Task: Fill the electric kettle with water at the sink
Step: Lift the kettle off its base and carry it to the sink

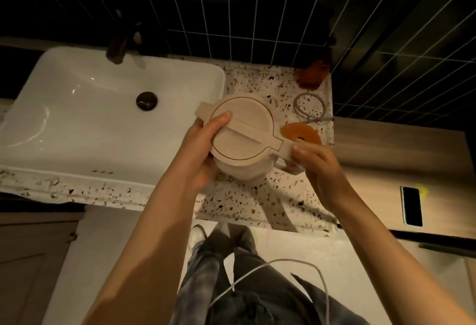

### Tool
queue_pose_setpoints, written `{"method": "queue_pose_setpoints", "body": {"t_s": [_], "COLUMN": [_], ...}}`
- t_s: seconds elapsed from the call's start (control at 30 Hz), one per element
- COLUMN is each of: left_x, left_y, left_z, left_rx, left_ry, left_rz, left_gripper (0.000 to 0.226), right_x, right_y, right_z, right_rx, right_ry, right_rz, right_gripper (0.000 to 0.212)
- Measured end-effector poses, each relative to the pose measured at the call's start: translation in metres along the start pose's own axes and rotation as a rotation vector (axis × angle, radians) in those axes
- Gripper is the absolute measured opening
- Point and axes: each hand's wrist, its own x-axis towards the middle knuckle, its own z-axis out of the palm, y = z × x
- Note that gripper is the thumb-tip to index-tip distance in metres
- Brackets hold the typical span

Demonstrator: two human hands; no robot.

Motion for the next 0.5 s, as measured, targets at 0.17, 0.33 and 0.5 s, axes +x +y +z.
{"method": "queue_pose_setpoints", "body": {"t_s": [0.17, 0.33, 0.5], "left_x": [-0.017, -0.03, -0.042], "left_y": [0.022, 0.047, 0.075], "left_z": [-0.041, -0.09, -0.151], "left_rx": [-0.021, -0.079, -0.057], "left_ry": [0.019, 0.037, 0.077], "left_rz": [0.059, 0.053, 0.084], "left_gripper": [0.049, 0.043, 0.041], "right_x": [0.004, 0.015, 0.031], "right_y": [-0.023, -0.042, -0.046], "right_z": [0.039, 0.092, 0.158], "right_rx": [-0.096, -0.106, -0.102], "right_ry": [-0.082, -0.143, -0.191], "right_rz": [-0.051, -0.107, -0.099], "right_gripper": [0.04, 0.04, 0.046]}}
